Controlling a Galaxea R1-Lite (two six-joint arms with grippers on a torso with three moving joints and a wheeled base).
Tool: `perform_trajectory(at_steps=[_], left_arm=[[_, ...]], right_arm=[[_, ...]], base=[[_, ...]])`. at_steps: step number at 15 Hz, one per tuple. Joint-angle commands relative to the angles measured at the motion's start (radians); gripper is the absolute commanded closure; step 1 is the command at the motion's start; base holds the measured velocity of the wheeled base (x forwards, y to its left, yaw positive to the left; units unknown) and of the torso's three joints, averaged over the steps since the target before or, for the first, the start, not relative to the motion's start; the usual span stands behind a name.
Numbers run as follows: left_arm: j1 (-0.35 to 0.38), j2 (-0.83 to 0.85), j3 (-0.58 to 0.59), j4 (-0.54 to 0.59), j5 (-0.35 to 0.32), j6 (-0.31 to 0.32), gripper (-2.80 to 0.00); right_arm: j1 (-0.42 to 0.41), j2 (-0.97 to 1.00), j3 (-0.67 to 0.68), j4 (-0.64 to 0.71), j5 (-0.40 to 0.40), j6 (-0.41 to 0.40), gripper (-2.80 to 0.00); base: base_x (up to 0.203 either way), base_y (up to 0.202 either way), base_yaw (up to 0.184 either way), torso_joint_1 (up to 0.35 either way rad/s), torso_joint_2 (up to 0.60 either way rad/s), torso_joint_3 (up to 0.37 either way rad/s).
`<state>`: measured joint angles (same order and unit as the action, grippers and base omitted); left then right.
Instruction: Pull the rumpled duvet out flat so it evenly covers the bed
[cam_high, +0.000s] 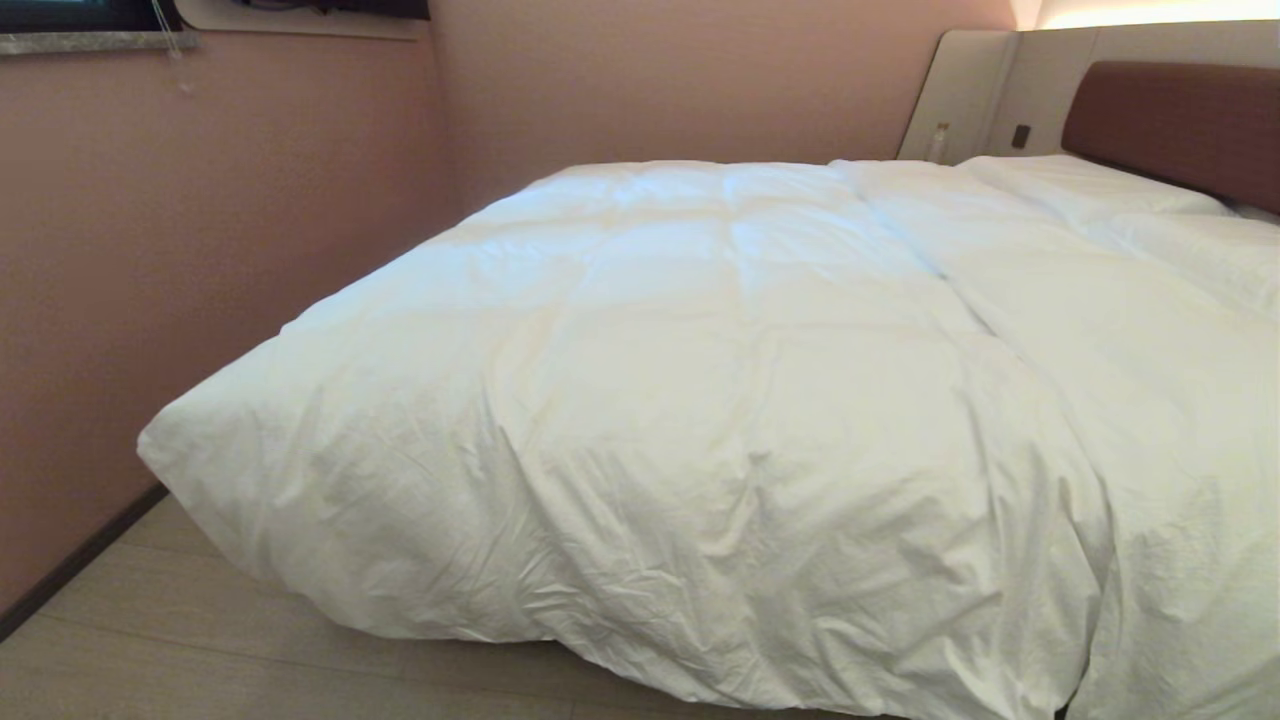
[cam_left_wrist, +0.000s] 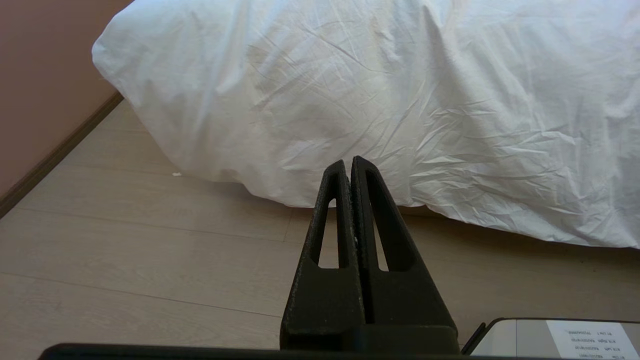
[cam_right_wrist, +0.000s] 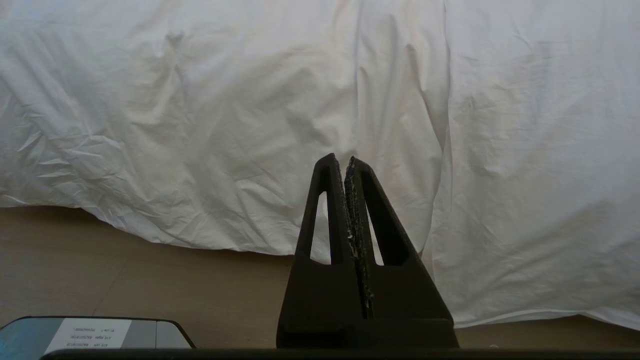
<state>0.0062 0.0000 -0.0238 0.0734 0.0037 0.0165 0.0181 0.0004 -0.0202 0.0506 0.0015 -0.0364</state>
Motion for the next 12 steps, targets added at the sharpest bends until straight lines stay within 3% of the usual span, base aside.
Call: perform_trajectory(at_steps=[1,12], left_arm=[[0.0,0.0,-0.001,0.0,0.001,0.0,0.0],[0.0,0.0,0.001,0.0,-0.001,0.0,0.0]], right_arm=[[0.0,0.0,0.0,0.002,0.001,0.0,0.0],[0.0,0.0,0.002,-0.002,-0.001,0.024,0.0]], base=[[0.0,0.0,0.0,0.0,0.0,0.0],[0.0,0.0,0.0,0.0,0.0,0.0]])
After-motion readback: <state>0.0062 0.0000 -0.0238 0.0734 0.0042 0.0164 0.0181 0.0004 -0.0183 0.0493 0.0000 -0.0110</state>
